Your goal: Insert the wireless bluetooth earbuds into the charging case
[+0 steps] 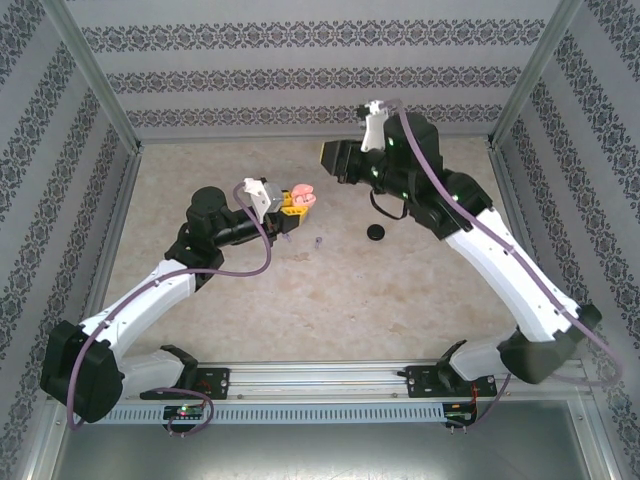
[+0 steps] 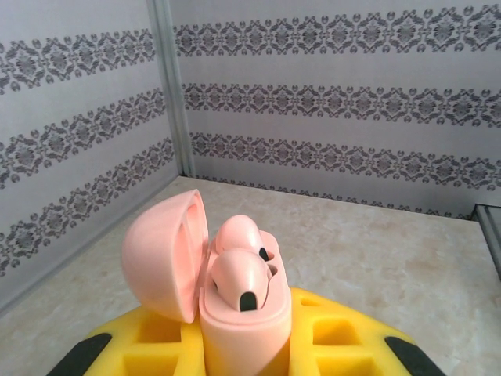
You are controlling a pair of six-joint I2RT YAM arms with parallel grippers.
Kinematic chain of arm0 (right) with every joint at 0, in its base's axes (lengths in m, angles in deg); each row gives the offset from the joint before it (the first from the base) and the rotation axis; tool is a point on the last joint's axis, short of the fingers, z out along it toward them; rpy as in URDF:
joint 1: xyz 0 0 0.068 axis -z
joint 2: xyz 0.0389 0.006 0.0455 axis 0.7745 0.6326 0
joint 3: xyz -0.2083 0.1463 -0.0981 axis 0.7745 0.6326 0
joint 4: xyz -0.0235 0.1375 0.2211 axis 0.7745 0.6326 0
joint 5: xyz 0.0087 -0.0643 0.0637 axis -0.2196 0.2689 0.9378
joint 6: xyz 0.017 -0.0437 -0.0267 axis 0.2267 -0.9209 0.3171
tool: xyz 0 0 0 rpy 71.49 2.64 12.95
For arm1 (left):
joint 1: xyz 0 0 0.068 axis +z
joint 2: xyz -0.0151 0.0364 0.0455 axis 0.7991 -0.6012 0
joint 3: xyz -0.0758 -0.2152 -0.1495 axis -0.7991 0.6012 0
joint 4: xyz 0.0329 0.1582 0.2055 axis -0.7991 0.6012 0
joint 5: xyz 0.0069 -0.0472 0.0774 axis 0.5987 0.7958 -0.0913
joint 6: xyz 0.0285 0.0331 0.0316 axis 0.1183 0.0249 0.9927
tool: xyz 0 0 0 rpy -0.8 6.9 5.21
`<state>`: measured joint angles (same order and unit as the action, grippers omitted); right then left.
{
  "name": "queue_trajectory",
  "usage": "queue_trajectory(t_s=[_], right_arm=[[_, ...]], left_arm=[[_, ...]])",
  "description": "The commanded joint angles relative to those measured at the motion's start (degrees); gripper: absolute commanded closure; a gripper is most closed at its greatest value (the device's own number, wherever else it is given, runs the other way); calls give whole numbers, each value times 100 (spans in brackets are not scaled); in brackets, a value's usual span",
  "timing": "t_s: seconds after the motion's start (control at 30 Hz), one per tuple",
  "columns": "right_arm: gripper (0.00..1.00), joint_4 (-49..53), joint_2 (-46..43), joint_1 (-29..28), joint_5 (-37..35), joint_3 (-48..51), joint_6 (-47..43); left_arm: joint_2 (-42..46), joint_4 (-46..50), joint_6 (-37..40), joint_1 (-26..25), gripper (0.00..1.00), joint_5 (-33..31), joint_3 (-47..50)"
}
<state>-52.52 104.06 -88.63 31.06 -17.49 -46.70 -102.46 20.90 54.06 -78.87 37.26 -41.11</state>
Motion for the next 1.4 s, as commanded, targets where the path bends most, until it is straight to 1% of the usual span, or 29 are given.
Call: queue_trajectory(t_s=[0.0, 0.03, 0.13, 0.23, 0.3, 0.37, 0.5, 0.57, 0.63, 0.7, 0.77, 0.83, 0.9, 0.97, 1.03, 1.13, 1.2, 1.27, 1.37], right_arm=[[86, 844, 691, 168, 729, -457, 40], [89, 980, 885, 203, 832, -636, 31], [91, 1312, 1343, 235, 1012, -1018, -38], [95, 1514, 1491, 222, 1218, -1097, -57], [97, 1556, 1325, 142, 1176, -907, -100], [98, 1562, 960, 57, 1033, -534, -118], [97, 1469, 196, -23, 864, 302, 76], [97, 1311, -210, 4, 646, 741, 240], [94, 1204, -519, 143, 298, 1021, 403], [88, 1137, -799, 421, -77, 1271, 597], [78, 1033, -1128, 857, -399, 1638, 844], [68, 948, -1407, 1296, -521, 2066, 1040], [61, 849, -1647, 1654, -597, 2499, 1085], [52, 759, -1844, 2044, -451, 2926, 1165], [43, 775, -1952, 2277, -380, 3228, 1190], [34, 752, -2073, 2499, -340, 3597, 1168], [33, 758, -2116, 2629, -294, 3723, 1148], [31, 792, -2152, 2720, -296, 3795, 1122], [31, 839, -2236, 2843, -301, 3848, 1096]], left_arm=[[-76, 10, 99, -160, 100, 239, -317], [-112, 43, 106, -196, 100, 251, -354], [-213, 82, 133, -298, 100, 247, -441], [-316, 73, 139, -377, 100, 206, -521], [-392, 82, 132, -397, 100, 165, -565], [-458, 94, 118, -408, 100, 97, -610], [-566, 0, 27, -406, 100, -69, -627], [-643, -53, -68, -414, 100, -92, -658], [-752, -58, -183, -415, 100, -72, -699], [-898, 73, -348, -446, 100, -65, -794], [-1135, 241, -610, -513, 100, -53, -915], [-1376, 381, -876, -640, 100, -97, -990], [-1662, 404, -1234, -815, 100, -163, -1038], [-1999, 387, -1663, -1041, 100, -297, -1100], [-2366, 428, -2070, -1258, 100, -493, -1207], [-2955, 296, -2866, -1543, 100, -701, -1374], [-3319, 235, -3292, -1696, 100, -914, -1516], [-3704, -45, -3829, -1804, 100, -1014, -1628], [-4182, -201, -4437, -1881, 99, -1181, -1852]])
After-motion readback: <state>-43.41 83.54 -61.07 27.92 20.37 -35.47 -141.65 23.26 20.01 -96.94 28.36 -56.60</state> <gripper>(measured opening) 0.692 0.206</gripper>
